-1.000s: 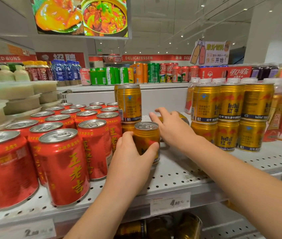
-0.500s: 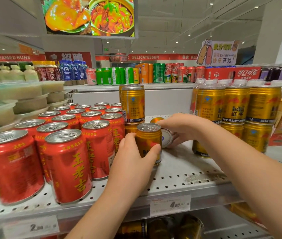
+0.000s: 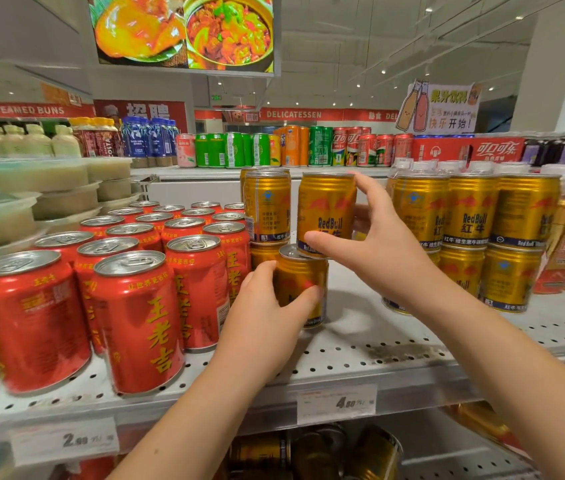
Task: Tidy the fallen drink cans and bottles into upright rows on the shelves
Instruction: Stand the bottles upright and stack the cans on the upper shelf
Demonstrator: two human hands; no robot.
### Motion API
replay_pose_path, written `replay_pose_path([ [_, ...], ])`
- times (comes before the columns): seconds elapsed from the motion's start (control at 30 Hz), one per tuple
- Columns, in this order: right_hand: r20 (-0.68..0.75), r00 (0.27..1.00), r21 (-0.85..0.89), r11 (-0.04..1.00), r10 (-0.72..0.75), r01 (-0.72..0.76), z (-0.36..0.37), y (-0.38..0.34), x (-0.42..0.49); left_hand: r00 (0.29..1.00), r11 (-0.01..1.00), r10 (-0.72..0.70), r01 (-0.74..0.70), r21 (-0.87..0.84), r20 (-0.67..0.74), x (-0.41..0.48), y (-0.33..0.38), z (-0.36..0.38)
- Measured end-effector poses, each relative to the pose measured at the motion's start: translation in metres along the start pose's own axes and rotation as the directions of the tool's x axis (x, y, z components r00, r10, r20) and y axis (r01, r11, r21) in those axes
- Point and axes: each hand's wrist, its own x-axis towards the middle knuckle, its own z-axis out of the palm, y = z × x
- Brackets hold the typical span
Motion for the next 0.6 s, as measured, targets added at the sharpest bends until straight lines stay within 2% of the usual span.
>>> replay_pose_path([
  [0.17,0.009,0.998,-0.099,0.993,-0.059,0.06,0.016,-0.007,0.007,1.0,1.0,0.004,-0.004,0.029,0.011,0.0,0.002,0.0],
  [0.37,0.02,0.998,-0.185,0.981,-0.054,0.057,0.026,-0.008,0.006,1.0,1.0,-0.023,0.023,0.017,-0.017,-0.001,0.002,-0.001],
  [0.6,0.008,1.0,-0.181,0.983,-0.028,0.03,0.03,-0.009,-0.009,0.998,1.0,-0.028,0.028,0.004,-0.053,-0.002,0.004,-0.001],
])
